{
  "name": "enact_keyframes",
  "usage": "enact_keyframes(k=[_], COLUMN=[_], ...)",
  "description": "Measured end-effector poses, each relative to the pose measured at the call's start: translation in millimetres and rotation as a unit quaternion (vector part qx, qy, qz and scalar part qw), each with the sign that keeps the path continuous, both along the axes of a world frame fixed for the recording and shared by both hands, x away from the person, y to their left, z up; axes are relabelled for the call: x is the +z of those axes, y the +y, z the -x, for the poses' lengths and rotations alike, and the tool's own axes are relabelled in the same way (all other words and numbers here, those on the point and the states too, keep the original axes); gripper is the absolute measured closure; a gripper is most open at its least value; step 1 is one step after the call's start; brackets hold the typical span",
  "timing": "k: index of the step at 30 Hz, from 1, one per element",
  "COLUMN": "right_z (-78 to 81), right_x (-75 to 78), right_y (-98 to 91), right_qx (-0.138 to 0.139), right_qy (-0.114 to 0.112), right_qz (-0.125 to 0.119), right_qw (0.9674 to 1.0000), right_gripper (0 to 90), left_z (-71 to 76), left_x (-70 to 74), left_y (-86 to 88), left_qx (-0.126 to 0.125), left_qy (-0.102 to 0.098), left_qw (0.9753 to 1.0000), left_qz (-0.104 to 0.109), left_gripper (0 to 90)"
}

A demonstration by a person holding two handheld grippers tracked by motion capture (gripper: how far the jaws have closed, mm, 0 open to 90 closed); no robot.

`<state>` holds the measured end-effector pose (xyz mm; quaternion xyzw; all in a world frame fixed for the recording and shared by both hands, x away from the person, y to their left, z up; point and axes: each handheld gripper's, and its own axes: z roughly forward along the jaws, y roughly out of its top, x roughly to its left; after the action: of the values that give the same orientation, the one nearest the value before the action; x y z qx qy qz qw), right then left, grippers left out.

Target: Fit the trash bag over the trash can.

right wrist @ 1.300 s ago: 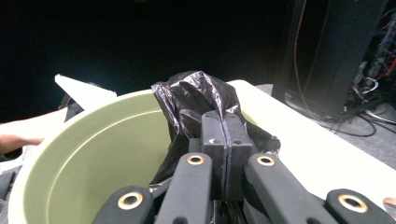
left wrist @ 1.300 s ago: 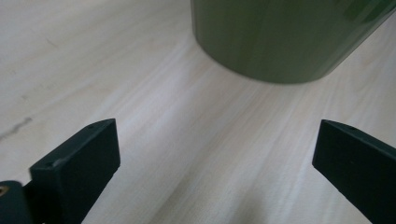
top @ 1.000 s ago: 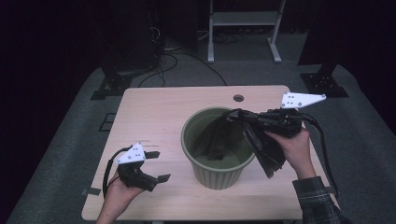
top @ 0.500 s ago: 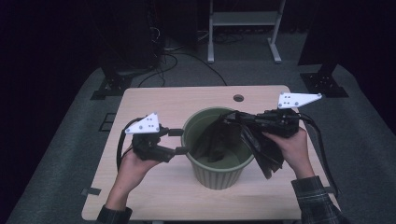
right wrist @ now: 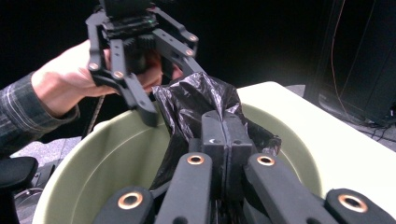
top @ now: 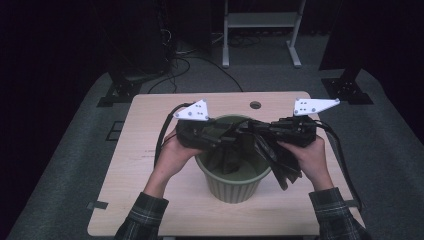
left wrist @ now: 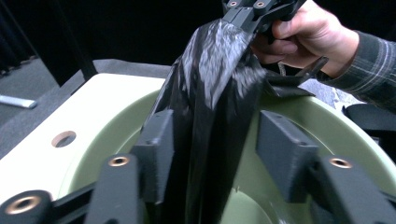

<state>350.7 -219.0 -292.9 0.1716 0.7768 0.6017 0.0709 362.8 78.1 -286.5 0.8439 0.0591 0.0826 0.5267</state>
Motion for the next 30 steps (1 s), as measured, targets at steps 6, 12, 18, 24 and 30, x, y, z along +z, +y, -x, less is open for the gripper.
enact_keyframes(k=[6, 12, 18, 24, 30], right_z=[0.4, 1.9, 8.9, 22.1, 36.5], right_x=[1.1, -2.7, -13.7, -25.9, -37.9], right_y=[-2.3, -16.7, -33.9, -49.8, -63.6], right_qx=[-0.006, -0.021, -0.027, -0.038, -0.04], right_qy=[-0.002, 0.0, 0.009, 0.01, 0.016], right_qz=[-0.006, 0.0, 0.0, -0.006, -0.013], right_qw=[1.0, 0.9998, 0.9996, 0.9992, 0.999], right_gripper=[82.2, 71.7, 60.1, 44.4, 42.7], left_z=[-3.0, -4.9, -4.1, -5.2, -8.0], left_x=[-1.9, -1.4, 1.0, -3.9, -9.4], left_y=[-3.5, 18.2, 36.0, 42.6, 41.9], left_qx=[0.014, 0.034, 0.049, 0.057, 0.065], left_qy=[0.004, 0.008, 0.008, 0.013, 0.019], left_qw=[0.9996, 0.9994, 0.9988, 0.9983, 0.9977], left_qz=[-0.025, -0.008, 0.004, 0.002, -0.008], left_gripper=[89.3, 89.4, 89.5, 89.4, 89.4])
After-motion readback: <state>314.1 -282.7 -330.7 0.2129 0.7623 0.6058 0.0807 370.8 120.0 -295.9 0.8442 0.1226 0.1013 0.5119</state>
